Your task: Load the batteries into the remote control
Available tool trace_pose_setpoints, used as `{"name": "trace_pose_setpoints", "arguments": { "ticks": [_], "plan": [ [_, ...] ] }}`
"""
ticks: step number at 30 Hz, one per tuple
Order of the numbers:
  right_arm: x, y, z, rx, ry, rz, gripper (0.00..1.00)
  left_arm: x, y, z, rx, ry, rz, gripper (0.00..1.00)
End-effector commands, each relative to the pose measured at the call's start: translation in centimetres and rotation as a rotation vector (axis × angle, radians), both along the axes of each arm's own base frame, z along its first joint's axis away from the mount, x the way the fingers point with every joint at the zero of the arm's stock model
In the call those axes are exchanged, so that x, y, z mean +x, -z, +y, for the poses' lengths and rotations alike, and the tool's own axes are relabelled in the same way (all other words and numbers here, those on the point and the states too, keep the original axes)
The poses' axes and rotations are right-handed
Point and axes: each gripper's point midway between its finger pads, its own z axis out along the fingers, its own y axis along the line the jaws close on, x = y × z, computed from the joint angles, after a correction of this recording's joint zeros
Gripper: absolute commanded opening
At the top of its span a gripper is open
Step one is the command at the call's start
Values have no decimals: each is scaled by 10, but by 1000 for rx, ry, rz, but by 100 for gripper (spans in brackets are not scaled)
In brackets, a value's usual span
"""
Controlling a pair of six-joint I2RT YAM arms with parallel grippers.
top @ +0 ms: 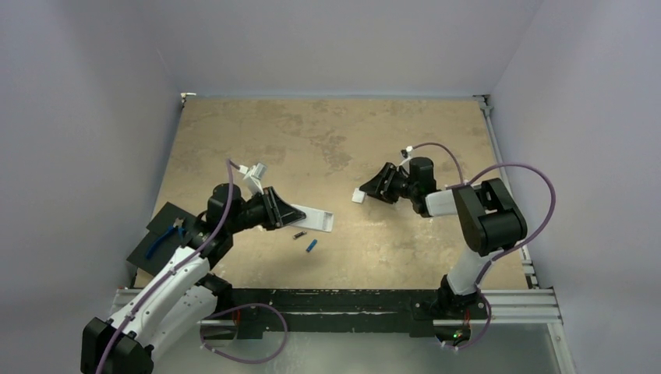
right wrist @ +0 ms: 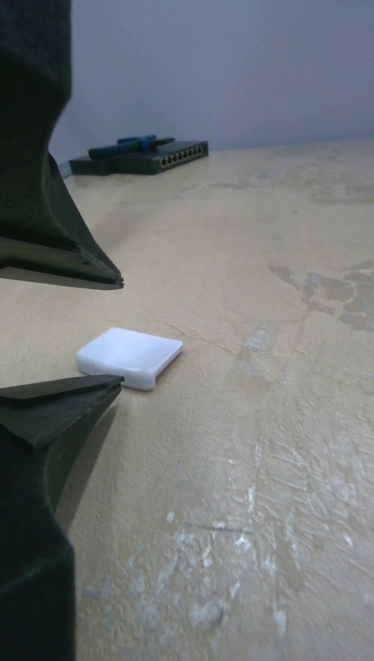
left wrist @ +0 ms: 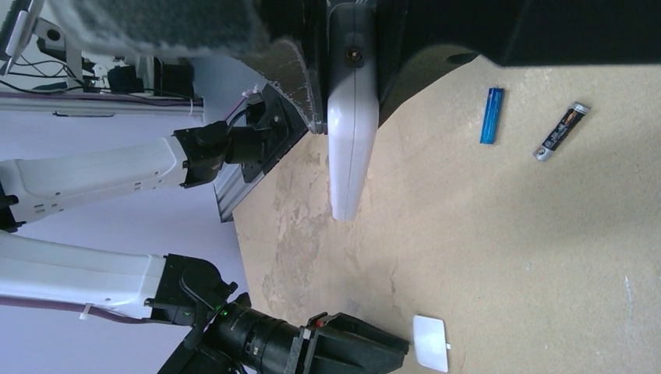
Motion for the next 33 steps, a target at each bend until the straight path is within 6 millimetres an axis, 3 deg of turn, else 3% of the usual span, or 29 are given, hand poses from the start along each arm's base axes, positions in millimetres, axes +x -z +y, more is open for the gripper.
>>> {"name": "trace_pose_setpoints", "arguments": {
  "ticks": [1,7,14,25,33],
  "plan": [
    [5,-5,-15,-103,40,-44,53,1,-14,-7,-82,21,-32,0],
    [2,-11,-30,-190,79,-68,56,0,-13,-9,-116,21,-9,0],
    [-10,-39,-34,-212,63,-138,56,-1,-8,-9,-130,5,16,0],
    [-48,-80,-13,-370,-33,-285,54,-1,6,-7,-145,-25,70,0],
    [-69,-83,10,-436,-95,-324,53,4,16,9,-5,-99,68,0]
  ]
}}
